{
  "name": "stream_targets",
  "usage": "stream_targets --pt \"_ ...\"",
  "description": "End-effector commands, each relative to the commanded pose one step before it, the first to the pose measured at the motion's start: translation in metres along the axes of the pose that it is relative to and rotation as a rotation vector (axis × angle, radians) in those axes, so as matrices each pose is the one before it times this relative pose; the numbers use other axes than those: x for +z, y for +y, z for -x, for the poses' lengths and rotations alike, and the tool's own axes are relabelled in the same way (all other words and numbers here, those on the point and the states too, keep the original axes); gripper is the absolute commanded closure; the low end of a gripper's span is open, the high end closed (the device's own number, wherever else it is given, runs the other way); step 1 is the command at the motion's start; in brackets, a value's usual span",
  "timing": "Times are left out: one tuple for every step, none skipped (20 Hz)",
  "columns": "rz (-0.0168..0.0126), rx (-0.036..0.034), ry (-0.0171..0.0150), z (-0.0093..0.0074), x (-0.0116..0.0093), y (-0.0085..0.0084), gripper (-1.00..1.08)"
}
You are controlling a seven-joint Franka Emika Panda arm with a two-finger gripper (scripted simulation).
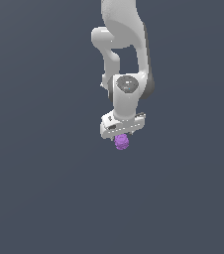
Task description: Pick up the object and move it to a goal position.
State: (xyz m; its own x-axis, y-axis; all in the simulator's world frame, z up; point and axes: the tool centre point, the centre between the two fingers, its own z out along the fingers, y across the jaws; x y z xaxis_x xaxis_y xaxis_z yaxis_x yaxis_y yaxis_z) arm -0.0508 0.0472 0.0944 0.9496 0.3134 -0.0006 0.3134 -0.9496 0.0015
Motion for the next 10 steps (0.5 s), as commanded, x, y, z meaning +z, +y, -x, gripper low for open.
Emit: stream_targets --pt "-0.00118 -0.01466 0.00072 0.00259 0.00402 -0.00338 -0.92" --pt "-0.00023 -0.00217 -0.00006 0.00042 0.00065 -0.00054 -0.92" --pt "-0.00007 -0.00069 -0.00002 0.00015 0.00022 -0.00016 -0.92" --pt "0.00011 0.00398 -0.00092 -0.00062 -0.0009 0.0007 -0.92" --pt "0.0 0.0 0.0 0.00002 0.00035 0.00001 -0.92" --pt "0.0 0.0 0.0 0.00005 0.00103 0.00002 -0.92" --pt "0.0 0.0 0.0 0.00009 0.00172 0.00004 -0.92" --pt "0.0 0.0 0.0 0.00013 0.0024 0.00005 -0.92" --pt "-0.00004 -0.00068 0.00014 0.00009 0.003 -0.0003 -0.92" --pt "0.0 0.0 0.0 0.00021 0.00373 0.00008 -0.92"
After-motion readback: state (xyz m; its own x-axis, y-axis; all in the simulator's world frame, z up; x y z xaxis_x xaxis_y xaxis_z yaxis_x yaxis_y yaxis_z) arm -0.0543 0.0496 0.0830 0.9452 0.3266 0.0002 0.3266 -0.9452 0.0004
